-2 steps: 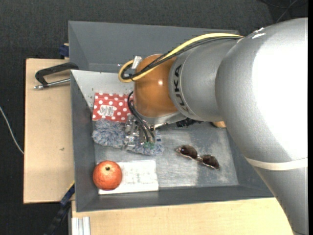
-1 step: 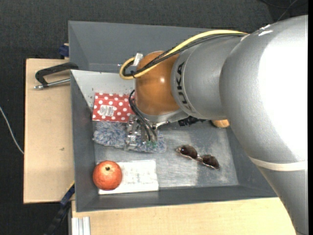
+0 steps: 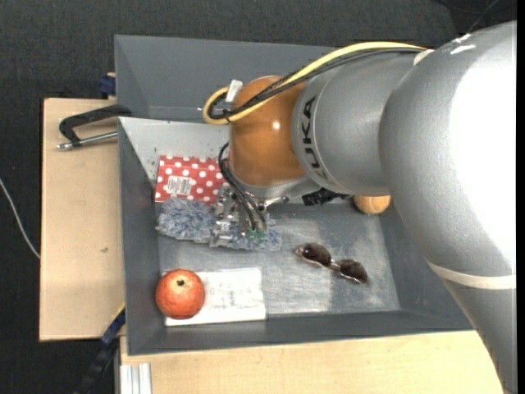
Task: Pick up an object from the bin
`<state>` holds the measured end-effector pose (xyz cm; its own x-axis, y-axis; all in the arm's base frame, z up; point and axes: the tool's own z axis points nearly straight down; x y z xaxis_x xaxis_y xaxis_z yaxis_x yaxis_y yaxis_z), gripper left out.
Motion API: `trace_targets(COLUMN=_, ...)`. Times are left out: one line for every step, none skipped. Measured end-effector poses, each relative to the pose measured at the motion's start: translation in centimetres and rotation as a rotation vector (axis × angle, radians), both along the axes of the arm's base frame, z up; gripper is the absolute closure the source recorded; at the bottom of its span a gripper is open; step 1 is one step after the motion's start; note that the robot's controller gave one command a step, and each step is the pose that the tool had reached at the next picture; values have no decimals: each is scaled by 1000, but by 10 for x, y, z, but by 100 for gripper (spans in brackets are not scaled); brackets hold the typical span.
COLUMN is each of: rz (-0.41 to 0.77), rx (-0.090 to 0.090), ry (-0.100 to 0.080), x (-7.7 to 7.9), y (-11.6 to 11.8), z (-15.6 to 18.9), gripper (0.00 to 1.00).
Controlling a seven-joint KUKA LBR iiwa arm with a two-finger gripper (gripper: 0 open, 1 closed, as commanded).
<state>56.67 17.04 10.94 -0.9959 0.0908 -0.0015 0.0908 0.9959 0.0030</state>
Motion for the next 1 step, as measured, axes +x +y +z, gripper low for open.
trace_targets(rz=0, rx=1, ry=-5, x=1, y=1, z=12, gripper=100)
